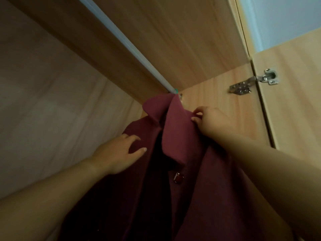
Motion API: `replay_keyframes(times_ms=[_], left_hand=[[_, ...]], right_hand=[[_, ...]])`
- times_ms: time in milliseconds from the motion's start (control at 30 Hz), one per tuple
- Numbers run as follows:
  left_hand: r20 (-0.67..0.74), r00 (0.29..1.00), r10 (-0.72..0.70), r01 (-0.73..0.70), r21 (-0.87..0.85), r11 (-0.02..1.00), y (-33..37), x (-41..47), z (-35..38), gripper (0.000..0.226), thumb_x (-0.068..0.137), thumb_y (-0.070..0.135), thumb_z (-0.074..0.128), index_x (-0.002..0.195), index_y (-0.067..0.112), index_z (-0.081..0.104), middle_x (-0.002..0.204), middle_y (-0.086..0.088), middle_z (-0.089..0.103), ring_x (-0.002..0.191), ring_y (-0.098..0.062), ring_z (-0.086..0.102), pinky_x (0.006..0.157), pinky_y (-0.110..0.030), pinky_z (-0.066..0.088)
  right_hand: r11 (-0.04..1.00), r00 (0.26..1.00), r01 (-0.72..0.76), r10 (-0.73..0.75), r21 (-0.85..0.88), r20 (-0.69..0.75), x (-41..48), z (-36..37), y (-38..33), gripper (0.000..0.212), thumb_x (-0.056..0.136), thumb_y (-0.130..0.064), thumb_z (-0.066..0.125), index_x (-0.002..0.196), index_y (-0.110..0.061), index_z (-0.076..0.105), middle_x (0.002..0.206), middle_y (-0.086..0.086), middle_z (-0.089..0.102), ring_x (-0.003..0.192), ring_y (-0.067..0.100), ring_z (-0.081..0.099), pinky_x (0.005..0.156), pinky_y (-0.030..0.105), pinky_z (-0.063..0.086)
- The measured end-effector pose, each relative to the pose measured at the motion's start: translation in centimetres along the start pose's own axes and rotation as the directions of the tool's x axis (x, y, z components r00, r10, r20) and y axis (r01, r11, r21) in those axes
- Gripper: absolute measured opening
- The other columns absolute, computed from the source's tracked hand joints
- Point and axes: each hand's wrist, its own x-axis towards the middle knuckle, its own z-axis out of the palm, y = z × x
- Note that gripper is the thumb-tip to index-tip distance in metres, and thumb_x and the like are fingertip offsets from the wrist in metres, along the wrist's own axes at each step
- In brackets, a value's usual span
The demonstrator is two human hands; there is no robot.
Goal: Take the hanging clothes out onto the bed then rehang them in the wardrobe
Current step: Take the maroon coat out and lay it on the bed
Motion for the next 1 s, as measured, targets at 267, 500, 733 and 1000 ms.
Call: replay_keyframes(times_ms=[267, 500, 733, 1000], left_hand=[[-0.101, 0.995, -0.024, 0.018, -0.065, 0.998, -3.9, 2.5, 1.2, 0.060, 0.082, 0.067, 0.033, 0.130, 0.034, 0.046, 0.131, 0.008, 0.051, 0.112, -0.008, 0.052, 0.095, -0.034, 0.045], [-0.124, 0.992, 0.031, -0.041, -0.081, 0.996, -4.5, 2.3, 1.8, 0.081, 0.065, 0.083, 0.016, 0.128, 0.040, 0.046, 0.125, 0.016, 0.050, 0.102, -0.002, 0.054, 0.092, -0.031, 0.047], [-0.163, 0.985, 0.060, -0.071, -0.062, 0.996, -3.8, 1.5, 2.1, 0.086, 0.063, 0.082, 0.012, 0.130, 0.039, 0.044, 0.128, 0.015, 0.047, 0.107, -0.004, 0.053, 0.093, -0.031, 0.045], [-0.132, 0.990, 0.045, -0.058, -0.094, 0.994, -3.5, 1.1, 2.4, 0.088, 0.064, 0.083, 0.011, 0.137, 0.044, 0.036, 0.140, 0.013, 0.040, 0.115, -0.005, 0.050, 0.097, -0.032, 0.044]], right_hand=[[0.981, 0.967, -0.104, 0.139, 0.163, -0.214, 3.4, 0.6, 1.5, 0.011, 0.082, -0.021, 0.065, 0.091, -0.022, 0.072, 0.097, 0.005, 0.071, 0.091, 0.022, 0.065, 0.076, 0.028, 0.049], [0.978, 0.940, -0.050, 0.114, 0.201, -0.321, 3.6, -1.0, 2.0, 0.019, 0.087, -0.013, 0.056, 0.097, -0.019, 0.071, 0.087, 0.009, 0.066, 0.070, 0.016, 0.051, 0.060, 0.019, 0.033], [0.910, 0.979, 0.002, 0.081, 0.414, -0.185, 2.3, -0.5, 1.7, 0.016, 0.080, -0.033, 0.070, 0.095, -0.028, 0.072, 0.084, 0.002, 0.070, 0.074, 0.010, 0.062, 0.069, 0.021, 0.046], [0.918, 0.993, 0.009, 0.039, 0.396, -0.114, 1.3, 0.1, 1.3, 0.034, 0.070, -0.033, 0.079, 0.103, -0.028, 0.071, 0.086, -0.006, 0.067, 0.082, 0.005, 0.059, 0.060, 0.008, 0.037]])
